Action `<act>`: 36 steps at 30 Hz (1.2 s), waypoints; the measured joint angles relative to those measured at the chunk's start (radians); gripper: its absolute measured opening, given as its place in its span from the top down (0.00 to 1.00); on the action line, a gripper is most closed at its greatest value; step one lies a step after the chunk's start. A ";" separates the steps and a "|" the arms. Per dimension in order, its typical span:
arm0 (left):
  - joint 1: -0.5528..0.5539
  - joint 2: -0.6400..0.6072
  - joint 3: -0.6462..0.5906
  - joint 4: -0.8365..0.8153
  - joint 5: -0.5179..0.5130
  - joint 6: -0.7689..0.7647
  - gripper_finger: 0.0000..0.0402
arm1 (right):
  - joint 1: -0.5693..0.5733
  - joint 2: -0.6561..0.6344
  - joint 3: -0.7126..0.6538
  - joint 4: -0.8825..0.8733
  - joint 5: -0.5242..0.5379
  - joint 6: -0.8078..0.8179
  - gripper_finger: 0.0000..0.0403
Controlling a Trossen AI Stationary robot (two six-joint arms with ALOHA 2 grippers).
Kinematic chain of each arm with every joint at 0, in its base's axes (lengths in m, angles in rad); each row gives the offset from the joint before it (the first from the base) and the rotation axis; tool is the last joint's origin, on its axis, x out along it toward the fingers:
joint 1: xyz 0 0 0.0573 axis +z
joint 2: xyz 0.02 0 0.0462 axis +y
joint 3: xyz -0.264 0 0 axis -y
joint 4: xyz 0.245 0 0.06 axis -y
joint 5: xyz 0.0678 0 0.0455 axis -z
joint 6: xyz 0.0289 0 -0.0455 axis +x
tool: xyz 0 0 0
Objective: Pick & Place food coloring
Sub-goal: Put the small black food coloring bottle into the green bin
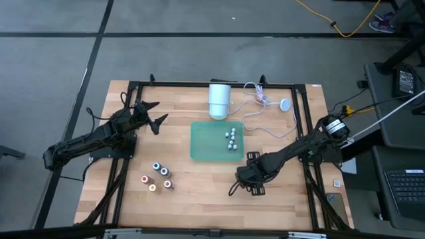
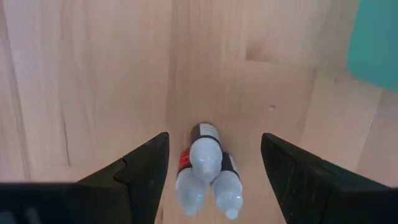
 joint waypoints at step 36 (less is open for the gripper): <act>0.000 0.000 0.000 0.000 0.000 0.000 0.10 | -0.001 0.002 -0.034 0.017 -0.050 0.080 0.55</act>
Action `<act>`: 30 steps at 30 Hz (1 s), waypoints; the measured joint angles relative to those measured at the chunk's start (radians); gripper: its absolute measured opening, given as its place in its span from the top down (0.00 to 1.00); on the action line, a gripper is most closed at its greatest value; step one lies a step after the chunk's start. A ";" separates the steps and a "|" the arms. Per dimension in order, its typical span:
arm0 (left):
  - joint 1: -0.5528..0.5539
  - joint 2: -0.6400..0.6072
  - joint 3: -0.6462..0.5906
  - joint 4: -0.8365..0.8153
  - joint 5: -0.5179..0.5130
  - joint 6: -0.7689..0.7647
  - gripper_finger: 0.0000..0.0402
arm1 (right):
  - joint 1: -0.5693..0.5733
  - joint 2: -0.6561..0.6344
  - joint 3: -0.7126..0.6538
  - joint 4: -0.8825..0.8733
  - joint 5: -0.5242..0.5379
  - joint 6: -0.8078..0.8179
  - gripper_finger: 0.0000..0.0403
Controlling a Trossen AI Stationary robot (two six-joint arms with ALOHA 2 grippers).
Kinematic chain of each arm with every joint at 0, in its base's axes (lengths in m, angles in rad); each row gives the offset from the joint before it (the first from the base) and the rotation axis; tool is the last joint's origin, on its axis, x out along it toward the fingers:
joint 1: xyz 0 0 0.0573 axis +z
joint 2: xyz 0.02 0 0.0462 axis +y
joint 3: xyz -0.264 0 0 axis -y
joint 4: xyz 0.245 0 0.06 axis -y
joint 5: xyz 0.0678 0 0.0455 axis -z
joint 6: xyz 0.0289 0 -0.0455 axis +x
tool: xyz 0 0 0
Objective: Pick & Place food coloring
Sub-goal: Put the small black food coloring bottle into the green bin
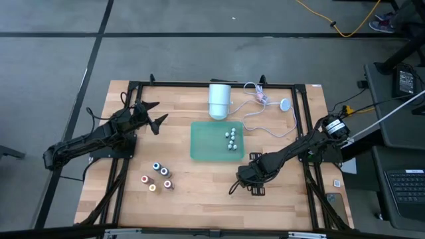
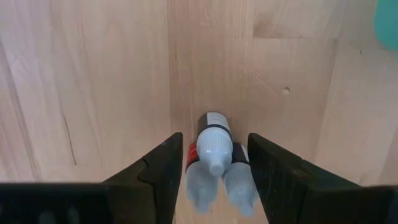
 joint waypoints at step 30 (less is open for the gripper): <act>0.000 0.000 0.000 0.000 0.000 0.000 0.10 | -0.027 0.000 0.330 -0.290 0.000 0.000 0.84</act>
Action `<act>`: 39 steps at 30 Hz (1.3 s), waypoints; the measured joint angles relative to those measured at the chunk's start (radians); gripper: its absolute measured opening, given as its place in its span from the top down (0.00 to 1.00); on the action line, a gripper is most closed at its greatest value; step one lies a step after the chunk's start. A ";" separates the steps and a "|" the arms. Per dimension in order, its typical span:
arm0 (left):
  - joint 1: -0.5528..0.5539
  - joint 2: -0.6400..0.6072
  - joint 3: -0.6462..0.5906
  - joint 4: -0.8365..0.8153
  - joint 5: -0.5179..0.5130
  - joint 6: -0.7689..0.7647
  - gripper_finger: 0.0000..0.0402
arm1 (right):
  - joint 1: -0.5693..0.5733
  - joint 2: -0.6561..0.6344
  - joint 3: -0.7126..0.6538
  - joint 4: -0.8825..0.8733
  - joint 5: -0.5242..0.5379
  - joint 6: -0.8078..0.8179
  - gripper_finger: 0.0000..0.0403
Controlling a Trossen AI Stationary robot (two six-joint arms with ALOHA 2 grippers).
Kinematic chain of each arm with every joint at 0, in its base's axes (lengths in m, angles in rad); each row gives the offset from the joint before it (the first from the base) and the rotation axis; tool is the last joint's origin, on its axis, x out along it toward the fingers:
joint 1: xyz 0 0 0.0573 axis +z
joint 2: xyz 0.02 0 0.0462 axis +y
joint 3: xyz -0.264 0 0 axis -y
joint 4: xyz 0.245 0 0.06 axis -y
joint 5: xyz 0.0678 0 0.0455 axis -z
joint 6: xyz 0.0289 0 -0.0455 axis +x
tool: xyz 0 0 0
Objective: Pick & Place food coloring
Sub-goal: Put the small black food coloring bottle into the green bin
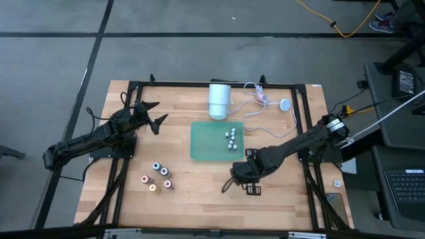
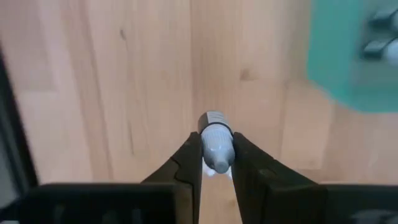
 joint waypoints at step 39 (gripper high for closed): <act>0.000 0.000 0.000 0.000 0.000 0.000 0.10 | -0.469 0.322 0.186 0.069 0.004 -0.228 0.80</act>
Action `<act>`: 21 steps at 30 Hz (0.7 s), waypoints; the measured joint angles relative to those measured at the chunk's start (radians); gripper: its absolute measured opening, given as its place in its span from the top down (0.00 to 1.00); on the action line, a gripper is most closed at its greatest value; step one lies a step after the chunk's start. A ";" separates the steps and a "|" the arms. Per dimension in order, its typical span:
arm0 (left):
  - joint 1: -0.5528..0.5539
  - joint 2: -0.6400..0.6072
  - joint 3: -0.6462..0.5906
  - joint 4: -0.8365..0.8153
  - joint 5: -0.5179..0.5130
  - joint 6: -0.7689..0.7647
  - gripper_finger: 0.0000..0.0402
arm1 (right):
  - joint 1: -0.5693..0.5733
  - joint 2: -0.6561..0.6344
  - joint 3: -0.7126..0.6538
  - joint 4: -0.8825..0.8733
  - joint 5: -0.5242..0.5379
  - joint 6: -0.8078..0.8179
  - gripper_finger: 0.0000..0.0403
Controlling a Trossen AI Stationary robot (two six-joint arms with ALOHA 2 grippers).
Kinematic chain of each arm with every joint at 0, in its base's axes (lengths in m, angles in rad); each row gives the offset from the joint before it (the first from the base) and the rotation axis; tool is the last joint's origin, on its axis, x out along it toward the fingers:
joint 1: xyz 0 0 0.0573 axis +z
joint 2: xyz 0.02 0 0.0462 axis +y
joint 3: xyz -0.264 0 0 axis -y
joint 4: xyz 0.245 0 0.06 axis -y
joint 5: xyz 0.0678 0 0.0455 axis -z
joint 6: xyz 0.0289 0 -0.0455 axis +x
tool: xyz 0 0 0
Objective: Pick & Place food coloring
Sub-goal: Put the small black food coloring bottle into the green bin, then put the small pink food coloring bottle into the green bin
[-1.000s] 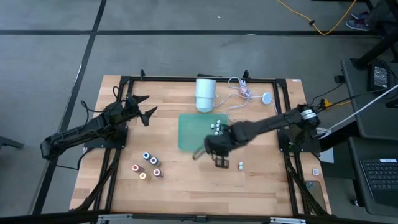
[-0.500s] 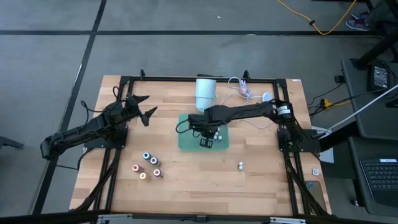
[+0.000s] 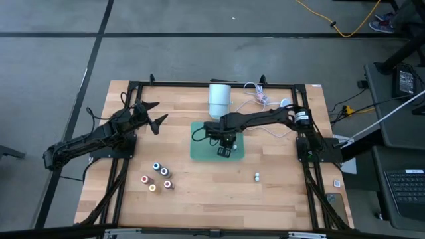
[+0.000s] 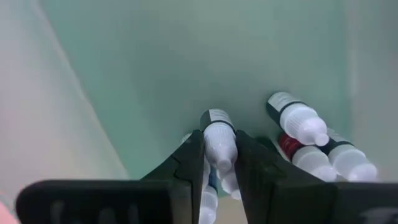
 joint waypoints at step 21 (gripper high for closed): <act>0.000 0.000 0.000 0.000 0.000 0.000 0.10 | -0.014 -0.006 -0.024 0.014 -0.055 0.053 0.65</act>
